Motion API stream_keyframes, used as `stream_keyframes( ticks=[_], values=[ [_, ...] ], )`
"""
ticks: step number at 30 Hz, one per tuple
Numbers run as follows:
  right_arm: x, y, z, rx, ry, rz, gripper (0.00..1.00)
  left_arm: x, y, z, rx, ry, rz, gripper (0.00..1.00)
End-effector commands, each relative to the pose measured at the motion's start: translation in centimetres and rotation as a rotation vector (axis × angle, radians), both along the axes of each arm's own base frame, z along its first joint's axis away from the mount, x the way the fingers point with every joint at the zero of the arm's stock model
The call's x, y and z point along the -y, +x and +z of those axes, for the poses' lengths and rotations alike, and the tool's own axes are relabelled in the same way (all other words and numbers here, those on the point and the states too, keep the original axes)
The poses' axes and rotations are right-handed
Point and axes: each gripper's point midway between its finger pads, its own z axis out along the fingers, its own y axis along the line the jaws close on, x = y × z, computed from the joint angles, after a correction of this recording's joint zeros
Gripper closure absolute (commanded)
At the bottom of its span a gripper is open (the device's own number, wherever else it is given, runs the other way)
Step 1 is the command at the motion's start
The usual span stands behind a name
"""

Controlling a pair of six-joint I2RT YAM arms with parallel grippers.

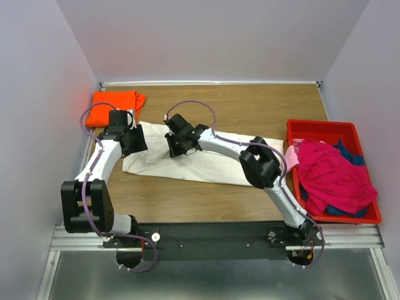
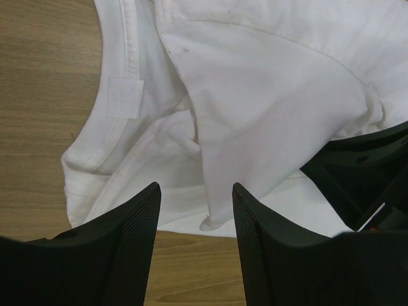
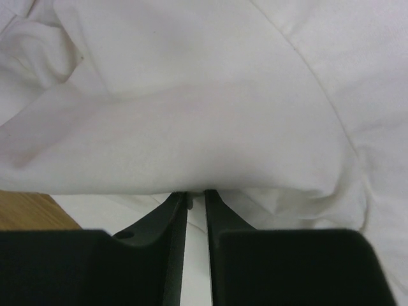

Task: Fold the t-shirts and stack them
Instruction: Fold the tshirt

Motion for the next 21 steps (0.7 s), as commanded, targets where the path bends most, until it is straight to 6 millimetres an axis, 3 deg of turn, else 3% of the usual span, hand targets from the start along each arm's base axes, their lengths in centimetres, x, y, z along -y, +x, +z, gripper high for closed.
stream_keyframes(
  ticks=[1,9,13,21],
  values=[
    [-0.2,0.4,0.0,0.030,-0.014,0.000,0.81,1.0,-0.9,0.4,-0.044,-0.044,-0.074,0.44],
    [-0.4,0.2,1.3,0.039,0.006,0.015,0.92,1.4,-2.8,-1.1,-0.131,-0.073,-0.063,0.43],
    [-0.5,0.3,1.6,0.048,0.007,0.026,0.96,2.2,-3.7,-3.0,-0.193,-0.108,-0.084,0.43],
    [-0.4,0.0,1.8,0.044,0.012,0.043,0.98,2.5,-3.5,-4.6,-0.206,-0.134,-0.070,0.43]
  ],
)
